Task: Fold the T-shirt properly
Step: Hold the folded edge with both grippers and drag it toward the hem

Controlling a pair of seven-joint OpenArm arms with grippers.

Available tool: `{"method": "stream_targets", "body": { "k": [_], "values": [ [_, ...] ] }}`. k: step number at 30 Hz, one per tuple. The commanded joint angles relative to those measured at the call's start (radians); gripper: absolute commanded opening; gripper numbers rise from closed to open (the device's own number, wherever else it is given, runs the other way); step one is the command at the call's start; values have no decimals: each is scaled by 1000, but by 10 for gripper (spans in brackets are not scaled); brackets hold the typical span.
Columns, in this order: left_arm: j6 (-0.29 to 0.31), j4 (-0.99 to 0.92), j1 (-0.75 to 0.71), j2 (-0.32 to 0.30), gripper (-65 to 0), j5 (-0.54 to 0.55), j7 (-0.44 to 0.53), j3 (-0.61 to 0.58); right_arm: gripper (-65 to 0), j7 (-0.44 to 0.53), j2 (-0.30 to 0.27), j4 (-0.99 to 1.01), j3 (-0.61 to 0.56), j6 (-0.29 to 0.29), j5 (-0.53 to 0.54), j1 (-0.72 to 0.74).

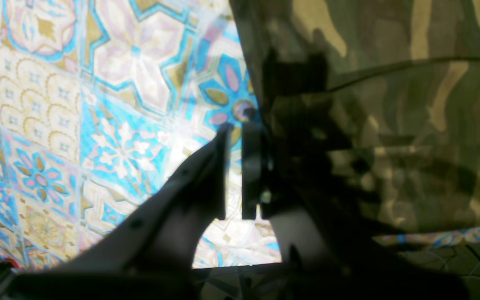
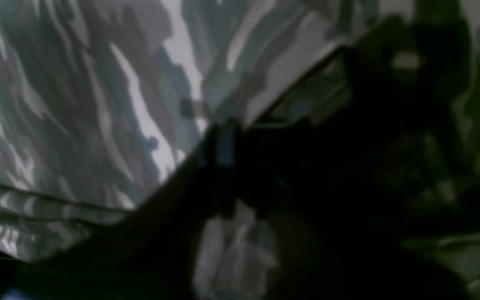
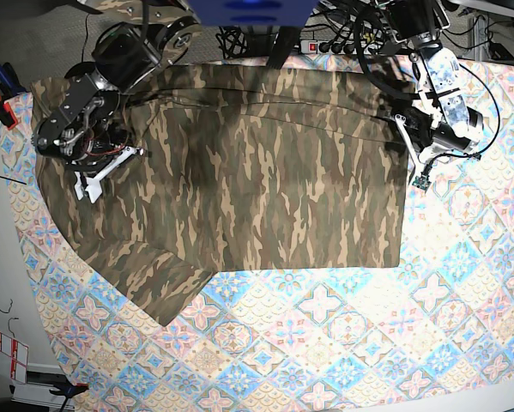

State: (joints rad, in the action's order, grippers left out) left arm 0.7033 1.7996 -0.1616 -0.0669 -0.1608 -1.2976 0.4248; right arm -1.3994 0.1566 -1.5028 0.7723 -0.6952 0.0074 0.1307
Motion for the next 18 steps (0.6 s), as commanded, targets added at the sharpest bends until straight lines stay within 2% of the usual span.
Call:
{"method": "stream_targets", "body": {
  "k": [1, 18],
  "values": [
    [-5, 16, 7, -9, -613, -1, 5, 1, -645, 3, -7, -15, -1, -3, 9, 13],
    [-5, -59, 52, -9, -619, 8, 6, 3, -641, 3, -30, -97, -7, -3, 3, 33]
  ]
}}
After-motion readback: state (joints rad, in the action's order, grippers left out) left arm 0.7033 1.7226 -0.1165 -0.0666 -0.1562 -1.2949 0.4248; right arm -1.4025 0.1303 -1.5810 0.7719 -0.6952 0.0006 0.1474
